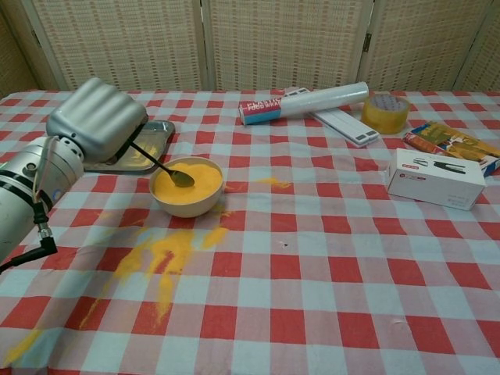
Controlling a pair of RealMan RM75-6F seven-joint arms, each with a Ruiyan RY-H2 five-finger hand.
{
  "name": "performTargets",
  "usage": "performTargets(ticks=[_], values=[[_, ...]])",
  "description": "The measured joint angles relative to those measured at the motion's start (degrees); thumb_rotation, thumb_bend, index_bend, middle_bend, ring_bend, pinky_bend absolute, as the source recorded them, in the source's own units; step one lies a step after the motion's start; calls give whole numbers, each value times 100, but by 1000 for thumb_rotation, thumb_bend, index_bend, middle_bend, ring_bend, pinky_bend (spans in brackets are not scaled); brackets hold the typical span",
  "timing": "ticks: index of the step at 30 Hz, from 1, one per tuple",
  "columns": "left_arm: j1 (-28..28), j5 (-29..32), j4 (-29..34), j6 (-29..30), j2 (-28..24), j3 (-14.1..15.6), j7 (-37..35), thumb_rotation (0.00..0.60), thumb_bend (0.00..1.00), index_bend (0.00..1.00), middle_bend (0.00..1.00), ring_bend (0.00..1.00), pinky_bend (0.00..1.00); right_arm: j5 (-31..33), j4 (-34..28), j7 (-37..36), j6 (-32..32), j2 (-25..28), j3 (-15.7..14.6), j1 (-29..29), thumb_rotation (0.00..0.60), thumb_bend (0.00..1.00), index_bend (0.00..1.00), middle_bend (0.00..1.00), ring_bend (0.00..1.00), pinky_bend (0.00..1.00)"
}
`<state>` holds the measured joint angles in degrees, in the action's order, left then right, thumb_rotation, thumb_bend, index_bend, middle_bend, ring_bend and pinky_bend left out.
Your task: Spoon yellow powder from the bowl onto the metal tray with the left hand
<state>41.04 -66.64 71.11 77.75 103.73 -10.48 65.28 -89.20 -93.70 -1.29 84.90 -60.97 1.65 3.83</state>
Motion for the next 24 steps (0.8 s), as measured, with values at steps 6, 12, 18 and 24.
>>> performTargets(ticks=[6, 12, 18, 24], values=[[-79, -129, 407, 140, -225, 7, 78, 600, 775, 934, 1000, 1000, 1000, -43, -17, -6, 29, 12, -22, -16, 600, 123, 0, 0, 0, 0], [-36, -106, 306, 81, -212, -94, -32, 600, 775, 934, 1000, 1000, 1000, -29, -14, 4, 19, 9, -18, -14, 600, 122, 0, 0, 0, 0], [126, 62, -277, -150, -13, -257, -41, 600, 773, 934, 1000, 1000, 1000, 106, 11, 20, -54, -2, 42, 16, 600, 122, 0, 0, 0, 0], [234, 132, -664, -273, 179, -309, -63, 600, 770, 934, 1000, 1000, 1000, 121, 7, 28, -66, -6, 53, 28, 600, 123, 0, 0, 0, 0]])
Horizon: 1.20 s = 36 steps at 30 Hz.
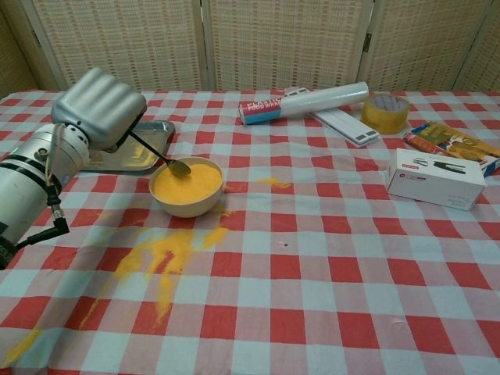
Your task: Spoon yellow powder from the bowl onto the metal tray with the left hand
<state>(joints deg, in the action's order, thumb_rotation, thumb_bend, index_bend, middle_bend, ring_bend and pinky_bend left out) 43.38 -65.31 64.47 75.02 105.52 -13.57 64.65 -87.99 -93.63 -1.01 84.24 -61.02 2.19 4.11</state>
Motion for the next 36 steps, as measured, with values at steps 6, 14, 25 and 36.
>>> performTargets(ticks=[6, 14, 25, 36], values=[[-37, -30, -19, -1, 36, 81, -35, 600, 772, 934, 1000, 1000, 1000, 1, 3, -21, 17, 7, 7, -6, 600, 123, 0, 0, 0, 0], [-189, -31, 447, 44, -108, 236, 99, 600, 772, 934, 1000, 1000, 1000, -73, -18, -17, 76, 11, -19, -28, 600, 122, 0, 0, 0, 0], [-416, -46, 1276, 294, -504, 356, 350, 600, 769, 933, 1000, 1000, 1000, -187, -40, -21, 136, 22, -66, -55, 600, 122, 0, 0, 0, 0], [-520, -201, 1702, 474, -675, 380, 306, 600, 769, 934, 1000, 1000, 1000, -224, -39, -42, 148, 29, -83, -62, 600, 122, 0, 0, 0, 0]])
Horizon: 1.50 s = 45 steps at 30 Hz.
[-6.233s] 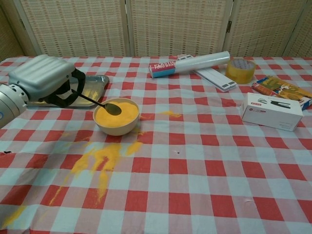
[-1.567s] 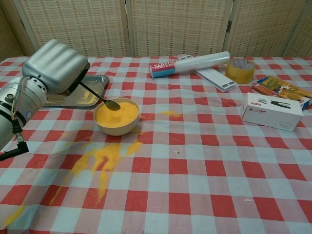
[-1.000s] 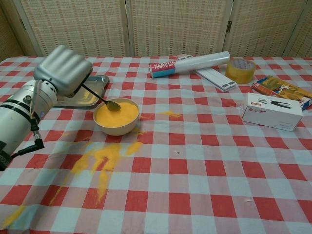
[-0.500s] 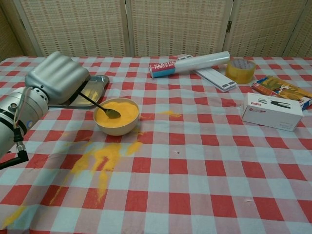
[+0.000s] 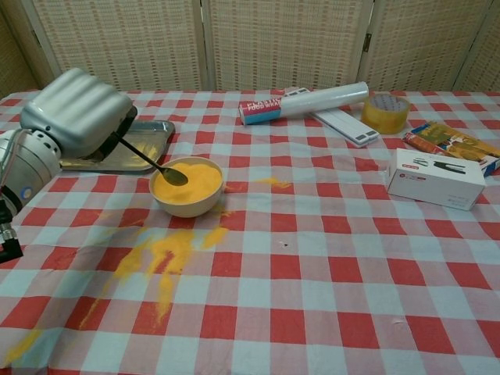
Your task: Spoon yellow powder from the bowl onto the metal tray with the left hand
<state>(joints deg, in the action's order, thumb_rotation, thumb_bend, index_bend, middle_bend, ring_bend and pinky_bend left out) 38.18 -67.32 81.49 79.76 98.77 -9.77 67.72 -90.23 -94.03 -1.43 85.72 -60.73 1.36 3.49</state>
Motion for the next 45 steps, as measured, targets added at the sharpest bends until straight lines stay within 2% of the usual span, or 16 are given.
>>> performTargets(ticks=[7, 27, 32, 45], values=[[-5, 295, 33, -184, 2, -4, 191, 600, 767, 934, 1000, 1000, 1000, 2, 15, -43, 23, 16, 6, -9, 600, 123, 0, 0, 0, 0], [392, 674, -1120, -638, 380, -397, -199, 600, 767, 933, 1000, 1000, 1000, 224, 39, 62, -131, -37, 88, 50, 600, 122, 0, 0, 0, 0], [393, 645, -958, -557, 311, -423, -264, 600, 767, 934, 1000, 1000, 1000, 225, 31, 76, -164, -44, 83, 65, 600, 123, 0, 0, 0, 0], [280, 728, 14, -334, -24, -324, -16, 600, 766, 934, 1000, 1000, 1000, 123, 10, 20, -101, -12, 43, 40, 600, 123, 0, 0, 0, 0]])
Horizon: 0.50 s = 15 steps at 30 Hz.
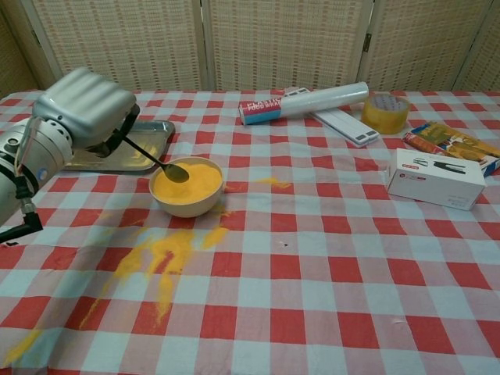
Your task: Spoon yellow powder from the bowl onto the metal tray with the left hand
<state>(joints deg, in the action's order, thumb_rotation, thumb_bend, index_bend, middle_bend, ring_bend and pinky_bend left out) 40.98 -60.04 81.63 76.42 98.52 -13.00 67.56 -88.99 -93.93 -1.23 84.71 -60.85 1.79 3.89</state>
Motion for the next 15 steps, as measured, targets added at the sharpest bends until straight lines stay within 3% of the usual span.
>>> performTargets(ticks=[10, 15], values=[[-60, 83, 409, 107, -259, -25, -162, 600, 763, 934, 1000, 1000, 1000, -42, -8, -37, 49, 22, -19, -23, 600, 123, 0, 0, 0, 0], [3, 81, 337, 19, -370, -258, -652, 600, 761, 934, 1000, 1000, 1000, 14, 7, -3, 52, 11, 5, -29, 600, 122, 0, 0, 0, 0]])
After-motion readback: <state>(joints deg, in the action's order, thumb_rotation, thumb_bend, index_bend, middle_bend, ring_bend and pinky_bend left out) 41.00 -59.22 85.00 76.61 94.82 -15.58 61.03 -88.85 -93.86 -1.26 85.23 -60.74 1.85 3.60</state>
